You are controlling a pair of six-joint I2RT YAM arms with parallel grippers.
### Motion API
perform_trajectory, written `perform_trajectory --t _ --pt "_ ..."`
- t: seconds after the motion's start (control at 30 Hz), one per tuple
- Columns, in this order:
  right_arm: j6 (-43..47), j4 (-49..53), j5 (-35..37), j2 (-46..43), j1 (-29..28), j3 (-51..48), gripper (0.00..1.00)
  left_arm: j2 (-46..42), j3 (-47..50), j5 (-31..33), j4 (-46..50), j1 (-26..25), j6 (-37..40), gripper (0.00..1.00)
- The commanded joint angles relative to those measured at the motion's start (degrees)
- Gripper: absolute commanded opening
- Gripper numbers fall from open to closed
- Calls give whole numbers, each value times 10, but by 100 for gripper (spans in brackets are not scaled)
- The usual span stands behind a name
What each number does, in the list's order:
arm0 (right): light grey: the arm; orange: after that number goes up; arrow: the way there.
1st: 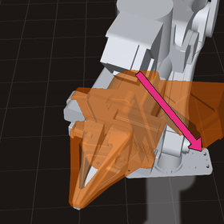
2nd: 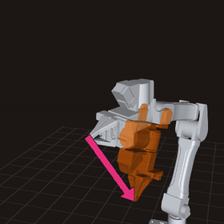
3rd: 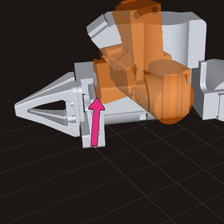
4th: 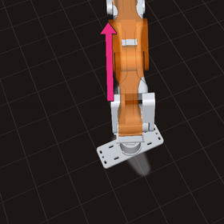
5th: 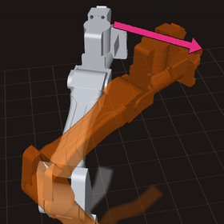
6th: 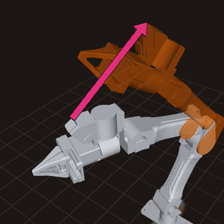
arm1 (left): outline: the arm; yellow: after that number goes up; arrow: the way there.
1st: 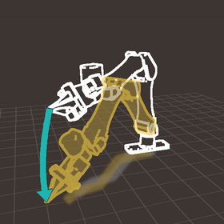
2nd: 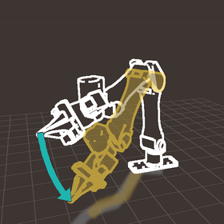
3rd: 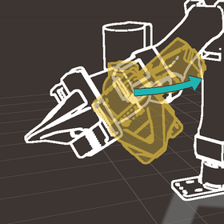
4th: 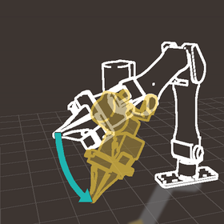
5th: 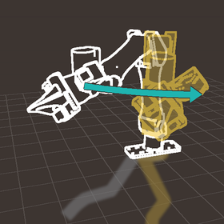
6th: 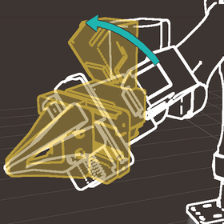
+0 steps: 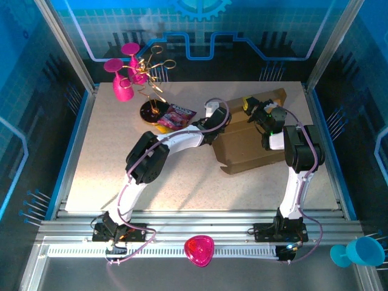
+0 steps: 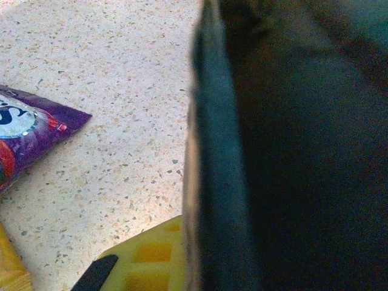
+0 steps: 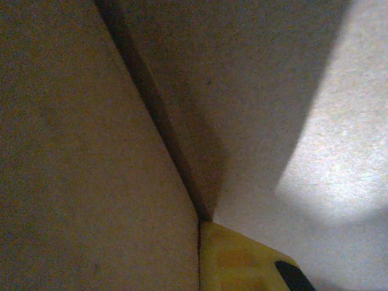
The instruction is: Fold the paper box
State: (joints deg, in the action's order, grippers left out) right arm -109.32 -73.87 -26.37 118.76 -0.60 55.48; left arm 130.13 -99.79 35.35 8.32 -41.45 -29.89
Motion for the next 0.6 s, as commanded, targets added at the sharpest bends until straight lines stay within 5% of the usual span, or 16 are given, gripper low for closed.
perform_trajectory --t 0.0,0.23,0.37,0.57 --pt "-26 -11 -37 -1 7 2 0 15 -10 14 61 8 -44 0" --pt "-27 -7 -31 -12 6 -8 0 13 -16 11 86 8 -57 0" --pt "-28 -5 -27 -14 5 -9 0 23 -27 -11 88 11 -64 19" --pt "-30 -5 -24 -15 5 -9 0 34 -52 -19 111 15 -78 28"
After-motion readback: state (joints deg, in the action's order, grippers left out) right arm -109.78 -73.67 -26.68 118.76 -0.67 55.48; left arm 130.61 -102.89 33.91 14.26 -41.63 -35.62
